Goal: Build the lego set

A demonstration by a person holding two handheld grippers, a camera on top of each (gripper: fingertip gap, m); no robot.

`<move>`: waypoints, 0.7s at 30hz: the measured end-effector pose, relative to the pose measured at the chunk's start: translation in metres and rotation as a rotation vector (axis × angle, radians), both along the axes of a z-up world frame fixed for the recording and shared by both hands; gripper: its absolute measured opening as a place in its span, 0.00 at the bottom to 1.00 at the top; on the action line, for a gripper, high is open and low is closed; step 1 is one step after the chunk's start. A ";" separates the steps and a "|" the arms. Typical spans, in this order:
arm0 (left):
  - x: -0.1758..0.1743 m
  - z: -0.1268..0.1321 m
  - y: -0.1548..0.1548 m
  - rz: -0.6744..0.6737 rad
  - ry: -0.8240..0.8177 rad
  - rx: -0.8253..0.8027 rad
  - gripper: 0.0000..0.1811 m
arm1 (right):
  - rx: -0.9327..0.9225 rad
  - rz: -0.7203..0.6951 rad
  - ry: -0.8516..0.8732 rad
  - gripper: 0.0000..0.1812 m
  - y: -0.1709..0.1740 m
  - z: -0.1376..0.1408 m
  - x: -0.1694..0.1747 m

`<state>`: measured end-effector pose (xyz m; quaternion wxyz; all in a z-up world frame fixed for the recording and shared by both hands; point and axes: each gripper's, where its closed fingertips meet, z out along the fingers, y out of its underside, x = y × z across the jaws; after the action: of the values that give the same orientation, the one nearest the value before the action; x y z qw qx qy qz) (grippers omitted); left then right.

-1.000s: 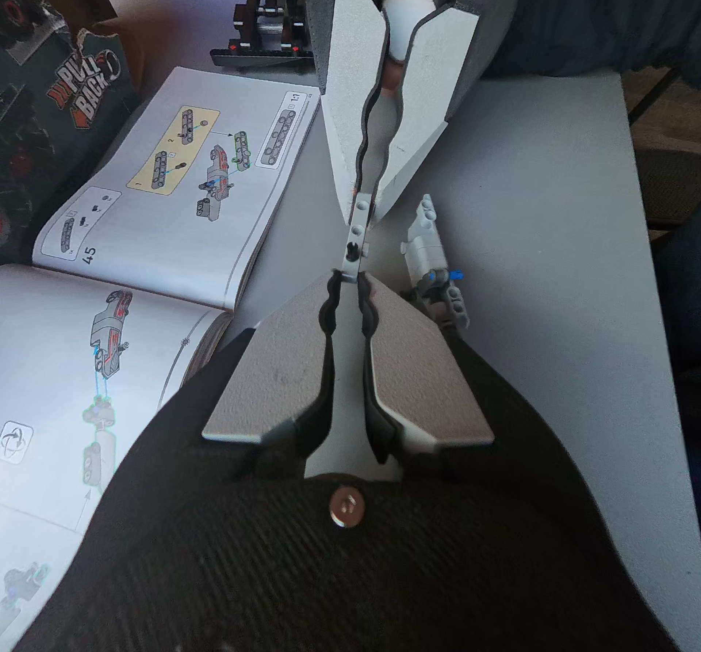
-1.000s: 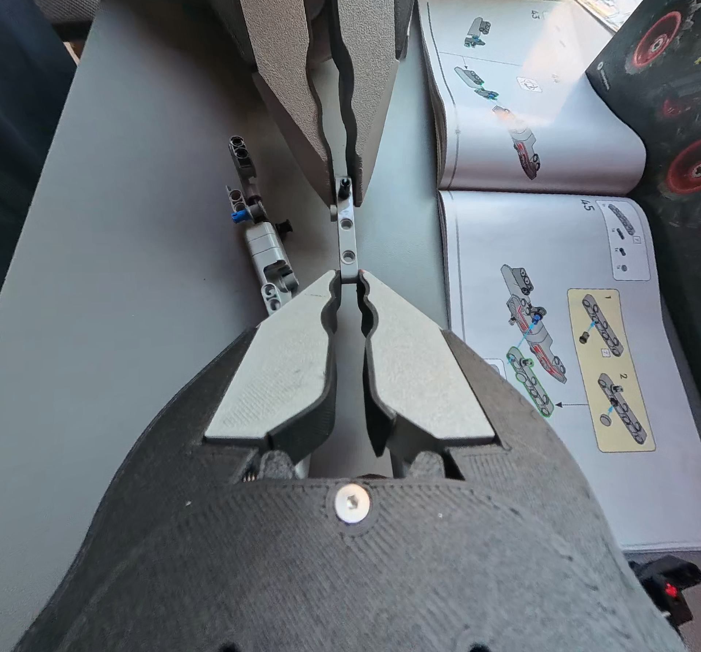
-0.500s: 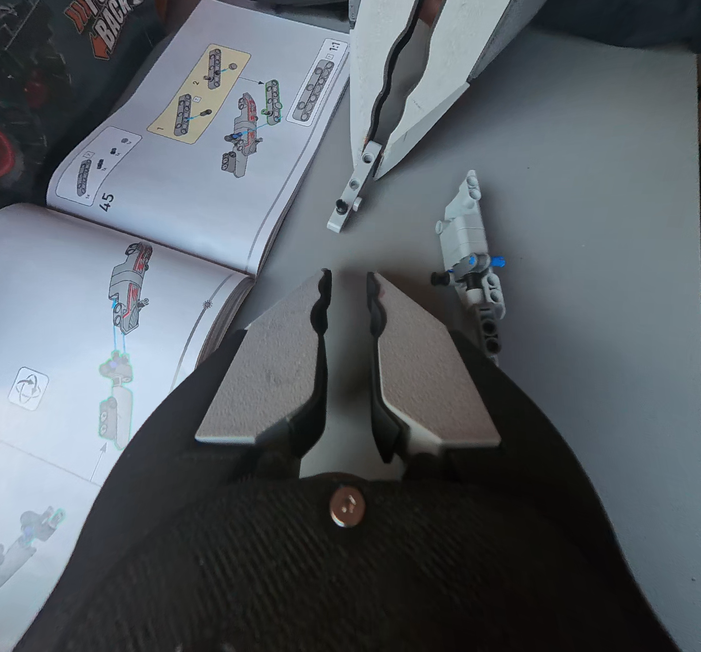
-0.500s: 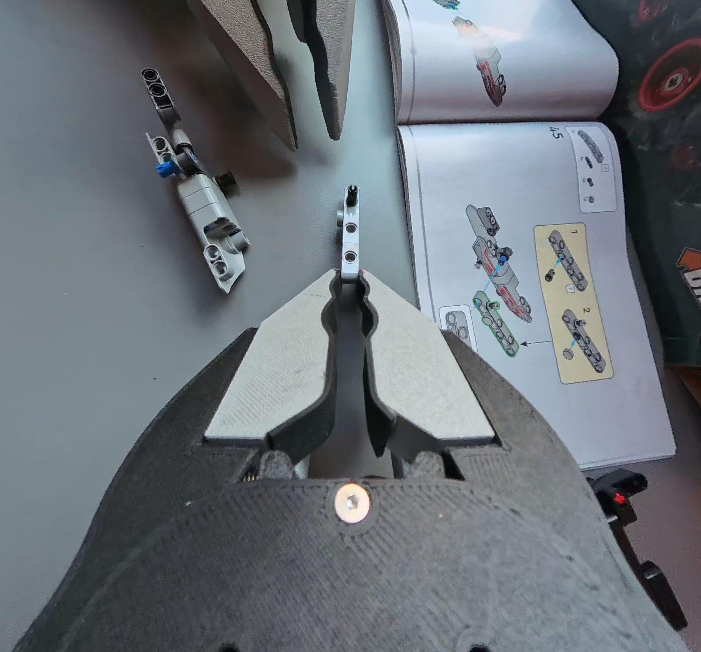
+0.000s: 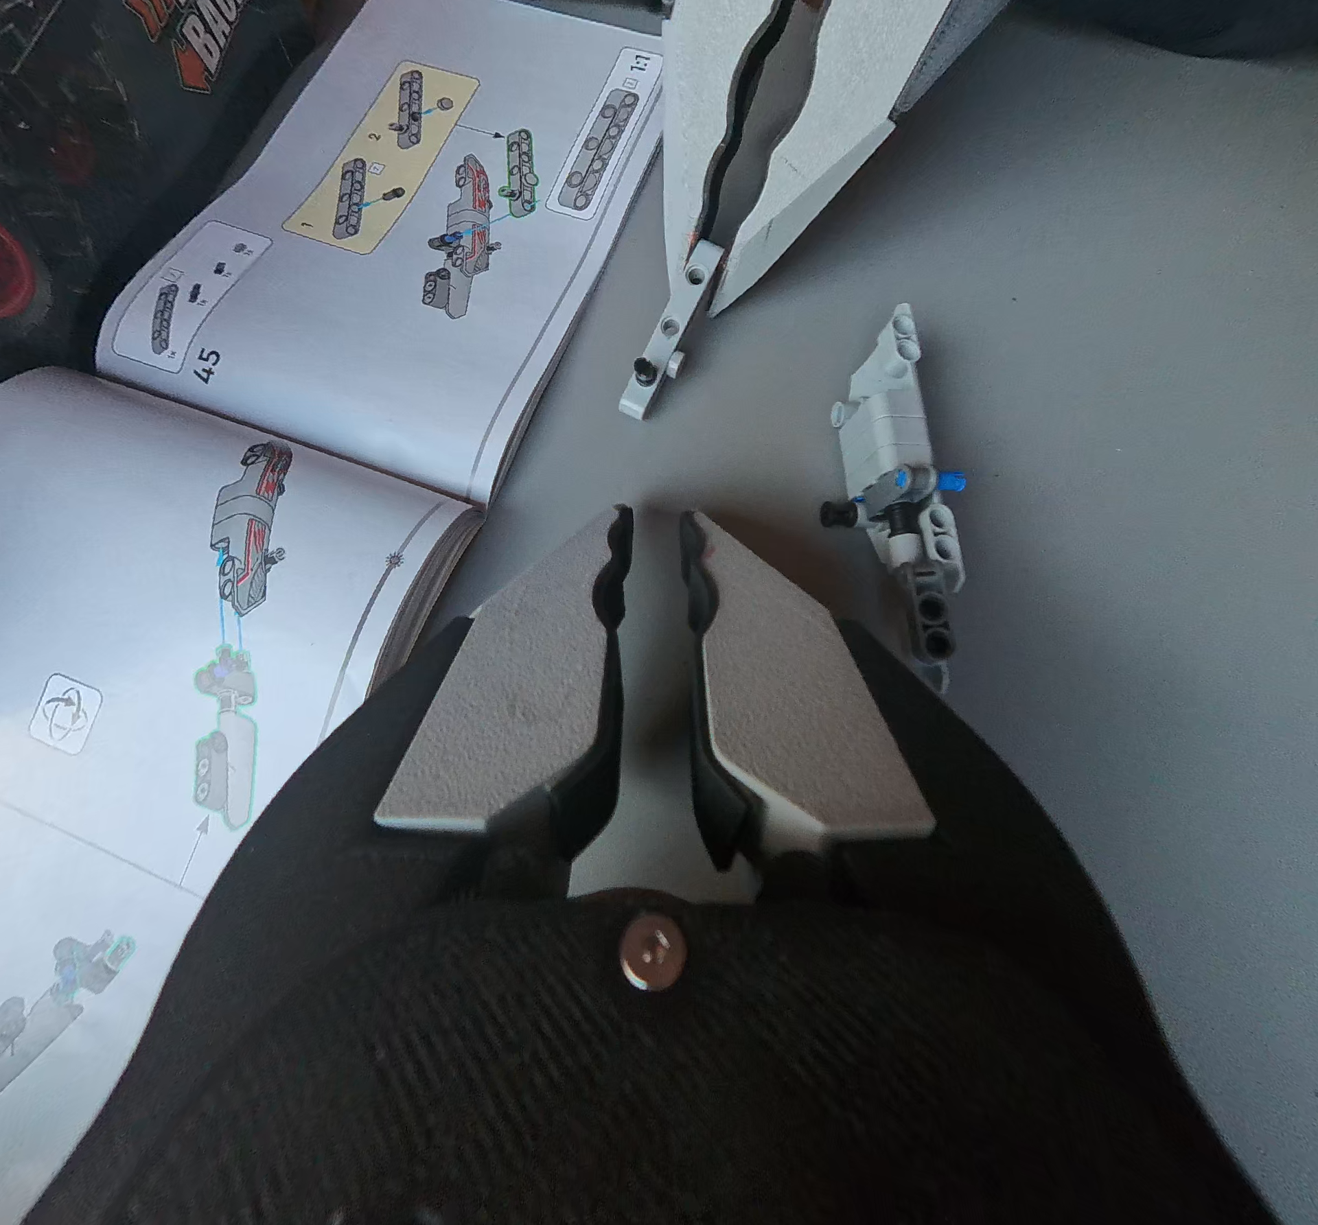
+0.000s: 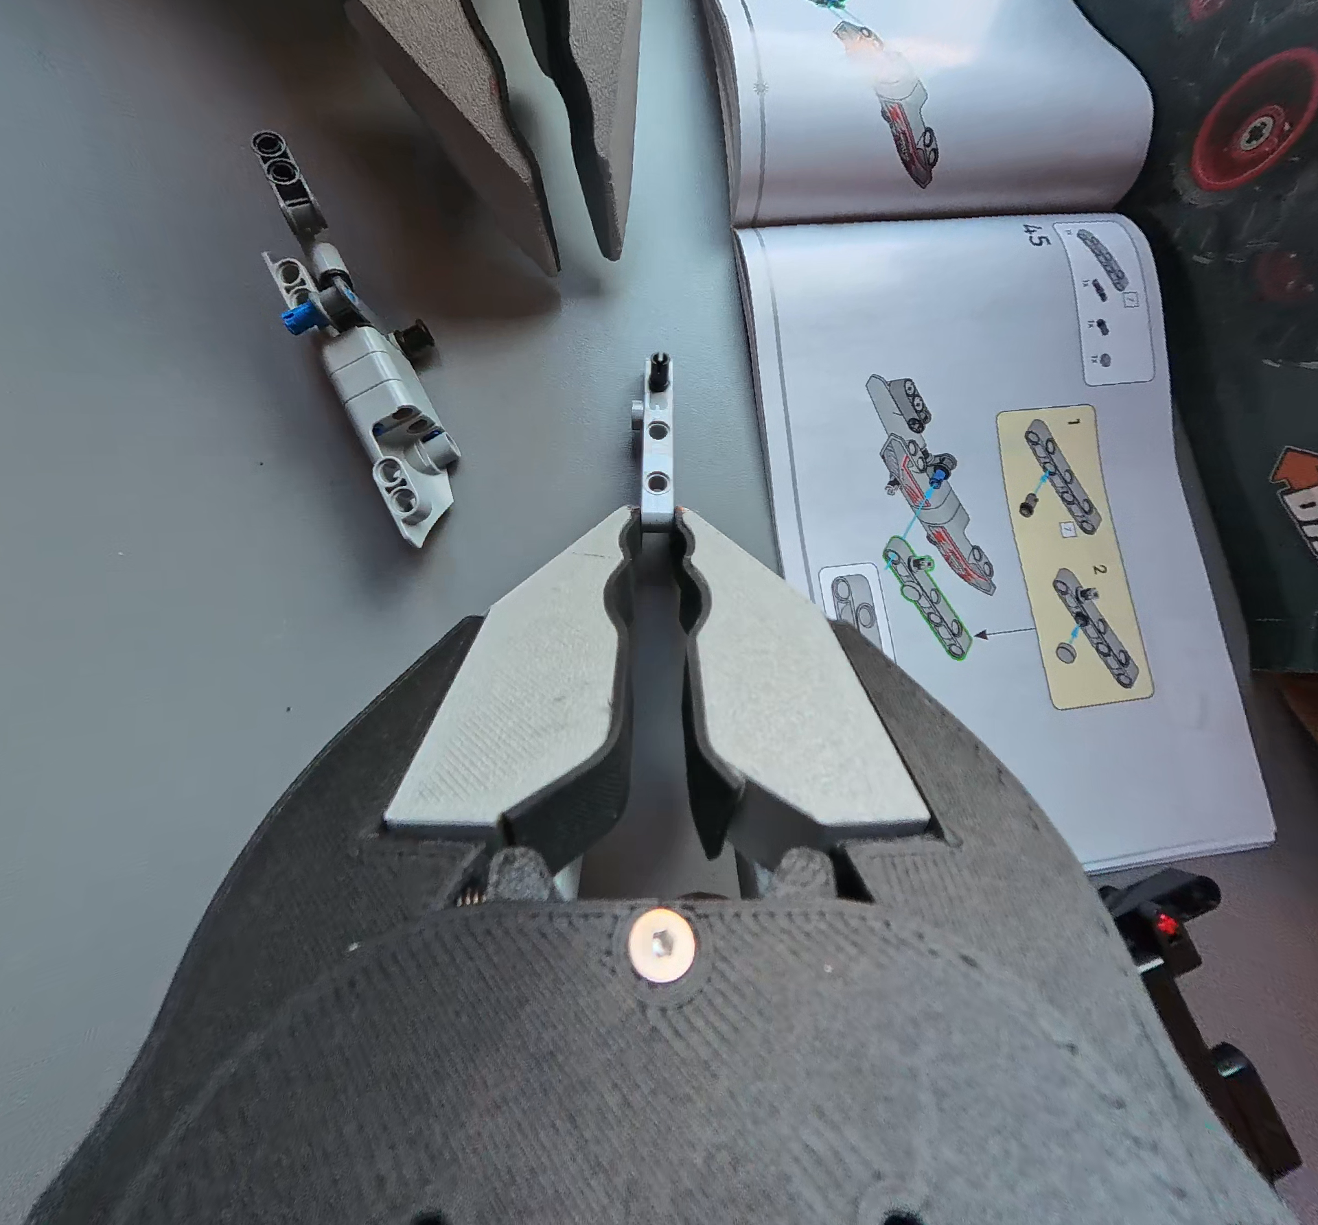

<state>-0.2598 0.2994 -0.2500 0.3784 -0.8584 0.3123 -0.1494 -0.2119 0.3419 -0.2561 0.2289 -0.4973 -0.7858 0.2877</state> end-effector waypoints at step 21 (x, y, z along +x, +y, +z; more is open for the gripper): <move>-0.001 -0.003 0.000 0.005 0.019 -0.009 0.05 | -0.074 -0.020 -0.007 0.03 0.000 0.001 -0.001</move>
<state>-0.2610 0.2991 -0.2529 0.3721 -0.8623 0.3131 -0.1416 -0.2127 0.3415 -0.2555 0.2103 -0.5145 -0.7704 0.3125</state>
